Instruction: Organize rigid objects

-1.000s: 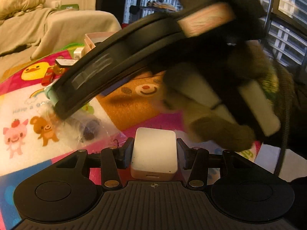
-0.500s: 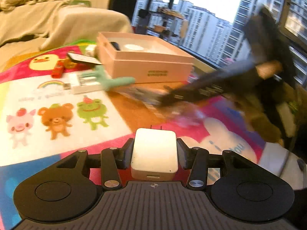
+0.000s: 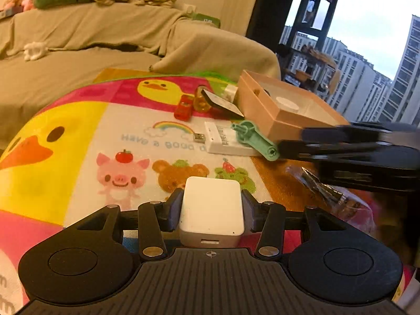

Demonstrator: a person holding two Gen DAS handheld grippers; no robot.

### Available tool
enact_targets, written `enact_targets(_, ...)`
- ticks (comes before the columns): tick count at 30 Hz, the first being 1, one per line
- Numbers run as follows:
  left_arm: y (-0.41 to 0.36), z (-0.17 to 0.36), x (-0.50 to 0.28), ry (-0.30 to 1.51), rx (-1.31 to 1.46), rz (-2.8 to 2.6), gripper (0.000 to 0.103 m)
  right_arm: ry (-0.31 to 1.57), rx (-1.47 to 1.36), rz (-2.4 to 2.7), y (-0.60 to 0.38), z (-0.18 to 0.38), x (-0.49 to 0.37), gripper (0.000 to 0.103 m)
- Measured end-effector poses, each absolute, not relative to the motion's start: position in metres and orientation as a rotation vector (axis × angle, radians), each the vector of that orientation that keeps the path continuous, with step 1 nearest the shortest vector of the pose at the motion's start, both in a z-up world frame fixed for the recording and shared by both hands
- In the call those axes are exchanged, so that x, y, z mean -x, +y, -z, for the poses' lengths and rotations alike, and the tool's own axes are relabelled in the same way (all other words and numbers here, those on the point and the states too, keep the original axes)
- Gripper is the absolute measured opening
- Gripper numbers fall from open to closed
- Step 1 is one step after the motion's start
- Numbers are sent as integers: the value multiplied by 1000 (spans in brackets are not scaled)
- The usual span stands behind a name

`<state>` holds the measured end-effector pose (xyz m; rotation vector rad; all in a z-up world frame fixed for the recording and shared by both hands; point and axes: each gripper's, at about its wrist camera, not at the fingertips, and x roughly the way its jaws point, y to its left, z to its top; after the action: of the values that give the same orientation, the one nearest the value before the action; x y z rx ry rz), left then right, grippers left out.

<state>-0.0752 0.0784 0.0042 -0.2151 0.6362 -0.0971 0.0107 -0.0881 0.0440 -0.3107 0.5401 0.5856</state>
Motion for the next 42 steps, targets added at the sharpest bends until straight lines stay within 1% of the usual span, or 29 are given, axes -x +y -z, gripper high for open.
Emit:
enact_targets(2,76,-5,76,642,193,97,52,549,360,-577,-71,-33,-22,46)
enact_targets(3,75,-4,78,645,185,97,52,559,388,-571,-65,-27,-25,43)
enact_targets(4,74,-5,79,647,174,98,52,574,418,-563,-60,-22,-27,38)
enact_targets(5,73,-3,77,649,164,99,53,576,453,-548,-57,-18,-25,29)
enact_targets(6,71,-3,76,650,152,99,53,575,472,-552,-57,-16,-21,23)
enact_targets(8,69,-3,73,651,141,98,53,577,482,-599,-64,-18,-8,13)
enact_targets(14,65,-3,64,646,162,100,53,574,578,-611,-100,-10,30,13)
enact_targets(18,63,-2,62,642,159,96,53,584,542,-523,-123,-15,28,13)
enact_targets(20,62,-2,64,639,151,92,53,594,451,-530,-128,-24,21,22)
enact_targets(21,61,-2,64,638,146,89,53,593,393,-535,-127,-30,16,24)
enact_targets(23,59,-2,65,636,135,84,53,602,285,-568,-120,-40,4,25)
enact_targets(25,58,-2,66,634,129,82,53,605,197,-612,-109,-47,-7,29)
enact_targets(27,58,-2,66,632,130,83,53,582,172,-630,-90,-52,-18,43)
enact_targets(28,59,-2,67,631,135,84,53,574,179,-631,-80,-52,-23,44)
enact_targets(33,64,-1,67,627,169,97,53,571,269,-659,-41,-40,-42,44)
enact_targets(35,67,-1,67,625,183,102,53,596,289,-661,-36,-33,-48,43)
enact_targets(36,67,-1,67,624,190,103,53,621,288,-670,-38,-30,-51,39)
enact_targets(38,69,0,67,621,205,108,53,660,290,-689,-45,-26,-50,22)
enact_targets(40,70,0,67,623,211,114,53,678,304,-710,-53,-24,-40,22)
enact_targets(42,68,0,68,621,194,109,53,658,323,-712,-69,-25,-27,21)
